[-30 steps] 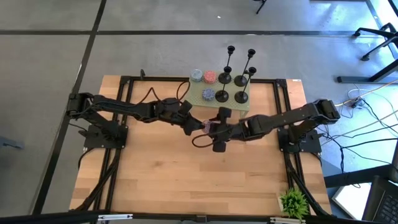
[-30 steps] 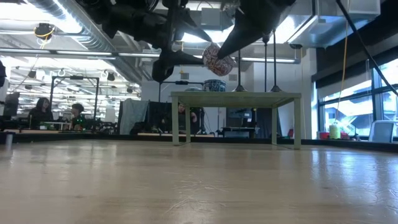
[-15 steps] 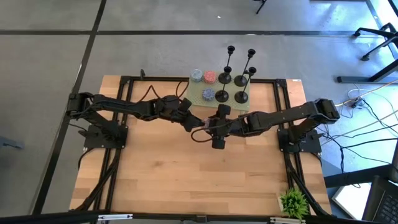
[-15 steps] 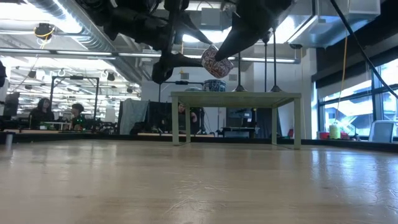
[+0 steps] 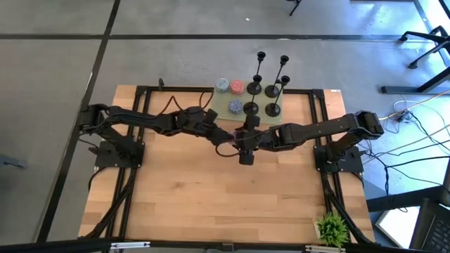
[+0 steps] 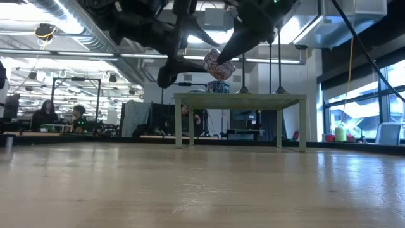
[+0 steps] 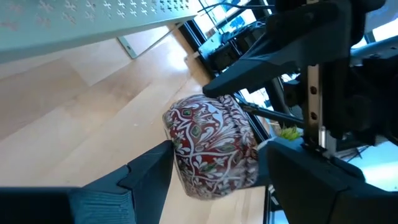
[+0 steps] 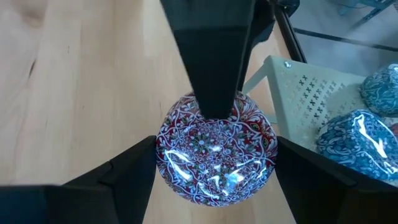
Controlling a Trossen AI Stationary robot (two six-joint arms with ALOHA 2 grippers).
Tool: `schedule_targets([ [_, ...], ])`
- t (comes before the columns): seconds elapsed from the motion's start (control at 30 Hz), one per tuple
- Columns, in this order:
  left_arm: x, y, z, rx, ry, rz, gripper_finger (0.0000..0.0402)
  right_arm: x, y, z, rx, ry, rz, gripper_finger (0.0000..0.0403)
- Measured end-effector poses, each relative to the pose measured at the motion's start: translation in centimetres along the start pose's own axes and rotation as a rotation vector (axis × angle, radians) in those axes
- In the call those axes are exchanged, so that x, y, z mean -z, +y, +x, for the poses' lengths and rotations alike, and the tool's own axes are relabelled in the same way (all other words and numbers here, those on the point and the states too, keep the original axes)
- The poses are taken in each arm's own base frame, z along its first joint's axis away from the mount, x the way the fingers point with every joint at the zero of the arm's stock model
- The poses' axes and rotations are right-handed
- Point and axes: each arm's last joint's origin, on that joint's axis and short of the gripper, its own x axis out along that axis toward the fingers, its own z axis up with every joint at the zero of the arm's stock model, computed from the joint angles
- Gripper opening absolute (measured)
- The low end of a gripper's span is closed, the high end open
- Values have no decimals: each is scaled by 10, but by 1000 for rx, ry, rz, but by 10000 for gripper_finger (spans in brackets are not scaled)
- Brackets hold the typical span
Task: Pick & Place candle stick holders
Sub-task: Put the dark blue scented candle on the shelf aligned with the other pink scented candle
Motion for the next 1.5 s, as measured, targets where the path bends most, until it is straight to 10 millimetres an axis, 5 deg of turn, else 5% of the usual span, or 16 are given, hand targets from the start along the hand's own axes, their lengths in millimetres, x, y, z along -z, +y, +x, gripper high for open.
schedule_targets([
  [0.33, -1, 3, 4, -7, -26, 28, 248, -1, -2, 1, 9, -4, 6, 292],
  [0.67, -1, 4, 4, -12, -30, 37, 191, -1, -2, 1, 11, -2, -36, 325],
  [1.17, -3, 4, 4, -12, -36, 63, 191, -4, 4, -3, 47, -33, -53, 336],
  [1.5, -10, 9, 2, -24, -54, 80, 191, -3, 12, -31, 124, -6, -18, 337],
])
